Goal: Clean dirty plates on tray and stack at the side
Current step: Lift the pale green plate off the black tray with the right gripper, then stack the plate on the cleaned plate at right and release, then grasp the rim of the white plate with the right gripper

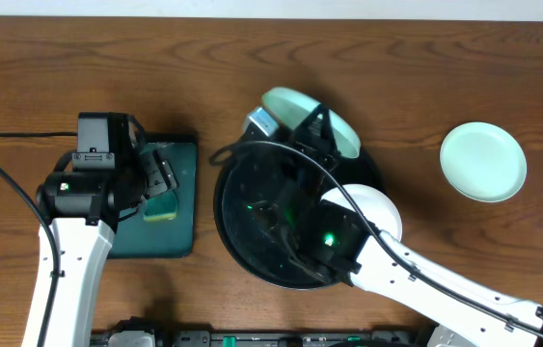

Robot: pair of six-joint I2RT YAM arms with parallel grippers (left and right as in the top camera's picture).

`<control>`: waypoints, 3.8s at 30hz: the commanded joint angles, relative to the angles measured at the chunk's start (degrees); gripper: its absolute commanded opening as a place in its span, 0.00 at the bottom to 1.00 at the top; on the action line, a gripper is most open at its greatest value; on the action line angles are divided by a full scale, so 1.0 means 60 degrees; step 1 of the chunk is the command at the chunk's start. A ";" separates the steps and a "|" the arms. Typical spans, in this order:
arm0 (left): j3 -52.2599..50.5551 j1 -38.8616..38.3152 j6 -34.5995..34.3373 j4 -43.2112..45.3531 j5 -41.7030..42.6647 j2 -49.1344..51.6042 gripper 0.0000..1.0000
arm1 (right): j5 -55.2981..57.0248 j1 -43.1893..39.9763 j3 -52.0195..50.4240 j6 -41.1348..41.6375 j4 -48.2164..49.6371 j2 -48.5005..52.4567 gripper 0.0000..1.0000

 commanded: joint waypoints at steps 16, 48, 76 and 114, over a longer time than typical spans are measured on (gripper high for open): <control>0.0015 0.0015 0.0091 -0.0066 -0.0015 0.0033 0.80 | -1.2262 -0.6812 -0.0051 1.2287 -0.3661 0.0812 0.02; 0.0015 0.0015 0.0127 -0.0066 -0.0084 0.0036 0.80 | -1.4196 -1.5886 -0.0095 1.2105 -0.5005 0.2728 0.27; 0.0011 0.0015 0.0131 -0.0066 -0.0084 0.0036 0.80 | -1.4284 -1.0331 -0.0098 1.1916 -0.8528 0.0659 0.41; 0.0011 0.0015 0.0237 -0.0062 -0.0087 0.0907 0.80 | -1.4415 -0.7632 -0.3530 1.1916 -0.4666 0.0656 0.02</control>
